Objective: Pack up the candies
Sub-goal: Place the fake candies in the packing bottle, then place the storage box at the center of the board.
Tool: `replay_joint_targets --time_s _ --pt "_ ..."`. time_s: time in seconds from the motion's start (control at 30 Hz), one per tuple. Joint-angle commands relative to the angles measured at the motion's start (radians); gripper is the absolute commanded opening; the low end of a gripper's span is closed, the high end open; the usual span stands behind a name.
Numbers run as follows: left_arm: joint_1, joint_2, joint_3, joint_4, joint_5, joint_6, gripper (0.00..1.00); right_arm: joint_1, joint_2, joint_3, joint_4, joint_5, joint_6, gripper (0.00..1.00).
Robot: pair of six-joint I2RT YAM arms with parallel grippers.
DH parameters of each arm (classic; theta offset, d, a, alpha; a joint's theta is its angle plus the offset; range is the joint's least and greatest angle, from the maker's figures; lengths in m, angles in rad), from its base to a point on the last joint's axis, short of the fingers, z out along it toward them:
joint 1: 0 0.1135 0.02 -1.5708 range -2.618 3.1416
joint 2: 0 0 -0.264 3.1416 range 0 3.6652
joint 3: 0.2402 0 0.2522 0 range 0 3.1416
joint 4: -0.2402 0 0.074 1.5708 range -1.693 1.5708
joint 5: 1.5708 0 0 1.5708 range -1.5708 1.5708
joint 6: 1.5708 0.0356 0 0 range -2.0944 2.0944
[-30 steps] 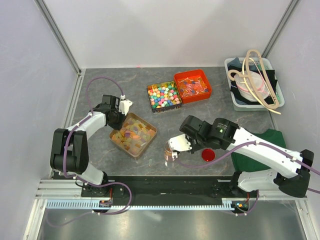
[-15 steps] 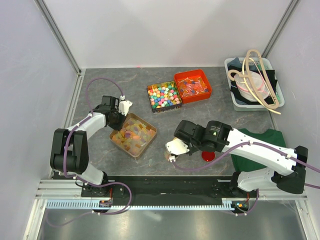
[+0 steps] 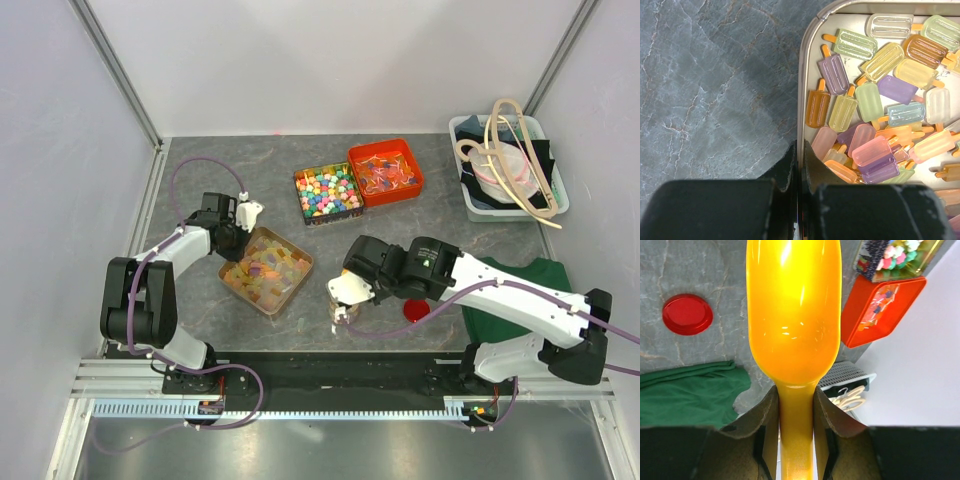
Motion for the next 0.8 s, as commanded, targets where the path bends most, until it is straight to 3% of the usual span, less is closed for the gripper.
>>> replay_joint_targets --time_s 0.0,0.2,0.43,0.57,0.73,0.77 --pt "0.006 -0.007 0.005 0.046 0.053 0.013 0.02 0.005 0.007 0.077 0.028 0.064 -0.014 0.0" --pt "0.006 0.017 0.017 0.049 0.072 0.013 0.02 -0.029 0.008 0.131 0.102 0.055 -0.006 0.0" --pt "0.006 0.051 0.024 0.052 0.082 0.021 0.02 -0.22 0.073 0.258 0.149 -0.132 0.012 0.0" --pt "0.006 0.063 0.028 0.058 0.083 0.019 0.02 -0.261 0.099 0.249 0.218 -0.212 0.032 0.0" --pt "0.009 0.066 0.051 0.059 0.073 0.012 0.23 -0.285 0.122 0.197 0.356 -0.275 0.084 0.0" --pt "0.011 0.063 0.057 0.056 0.073 0.009 0.34 -0.29 0.125 0.191 0.378 -0.286 0.093 0.0"
